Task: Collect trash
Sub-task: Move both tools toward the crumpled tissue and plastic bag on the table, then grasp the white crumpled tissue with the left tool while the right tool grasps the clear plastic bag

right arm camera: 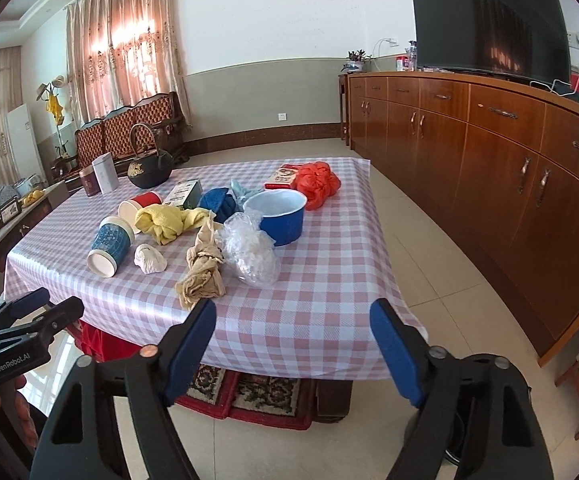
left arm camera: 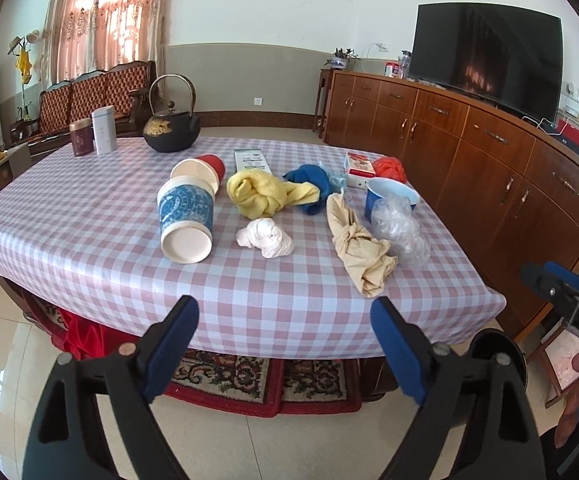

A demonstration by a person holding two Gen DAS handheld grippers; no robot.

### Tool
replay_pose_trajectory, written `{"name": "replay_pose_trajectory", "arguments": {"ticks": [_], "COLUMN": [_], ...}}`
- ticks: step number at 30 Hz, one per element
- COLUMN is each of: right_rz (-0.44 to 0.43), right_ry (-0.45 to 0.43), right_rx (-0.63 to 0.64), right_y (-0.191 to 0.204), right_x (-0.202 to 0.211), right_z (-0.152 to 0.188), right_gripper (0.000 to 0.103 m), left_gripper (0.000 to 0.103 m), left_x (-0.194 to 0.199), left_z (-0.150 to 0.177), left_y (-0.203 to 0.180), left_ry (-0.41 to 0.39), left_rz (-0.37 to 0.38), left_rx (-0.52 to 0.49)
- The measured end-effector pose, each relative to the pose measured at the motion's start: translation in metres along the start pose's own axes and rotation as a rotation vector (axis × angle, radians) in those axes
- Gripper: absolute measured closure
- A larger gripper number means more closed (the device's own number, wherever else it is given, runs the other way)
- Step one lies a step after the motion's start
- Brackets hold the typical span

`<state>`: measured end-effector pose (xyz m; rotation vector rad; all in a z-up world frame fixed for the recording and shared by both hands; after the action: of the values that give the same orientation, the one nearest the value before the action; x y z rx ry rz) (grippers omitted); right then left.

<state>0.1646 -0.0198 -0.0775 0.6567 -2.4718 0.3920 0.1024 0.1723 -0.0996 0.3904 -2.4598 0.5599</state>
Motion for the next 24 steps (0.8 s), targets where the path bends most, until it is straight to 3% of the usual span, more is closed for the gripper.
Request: {"name": "replay_pose_trajectory", "arguments": {"ticks": [5,9,12,21,24], "right_rz": [-0.050,-0.080,-0.098,-0.171,-0.189], "right_ry": [0.013,0.058,0.083,0.071,0.069], "right_rx": [0.031,0.051,0.057,0.062,0.066], "right_y": [0.011,0.018,0.019,0.025,0.027], "right_x": [-0.046,-0.086,-0.111,-0.140,-0.147], "right_z": [-0.014,-0.013,-0.011,-0.015,-0.017], "right_gripper": [0.041,0.050,0.054,0.055,0.063], "left_gripper": [0.016,0.025,0.025,0.025,0.032], "left_x": [-0.037,-0.070,-0.086,-0.116,-0.124], "left_z": [-0.012,-0.019,-0.022,-0.024,-0.025], "left_y": [-0.001,0.001,-0.001,0.007,0.009], "left_ry": [0.023,0.042,0.038,0.048,0.058], "left_rz": [-0.015,-0.025,-0.034,-0.037,-0.036], "left_rx": [0.002,0.006,-0.017,0.041,0.052]}}
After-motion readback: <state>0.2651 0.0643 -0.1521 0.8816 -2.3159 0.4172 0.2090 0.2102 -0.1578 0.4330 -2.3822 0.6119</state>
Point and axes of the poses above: each gripper's, at about its wrist camera, not at the fingertips, and x roughly against the way its jaws point, y to its left, z to its underside, the point moved 7 cm from there along -x, roughly the way its jaws point, and after that the axes turned 13 degrees about x, right-handed, at the moved point
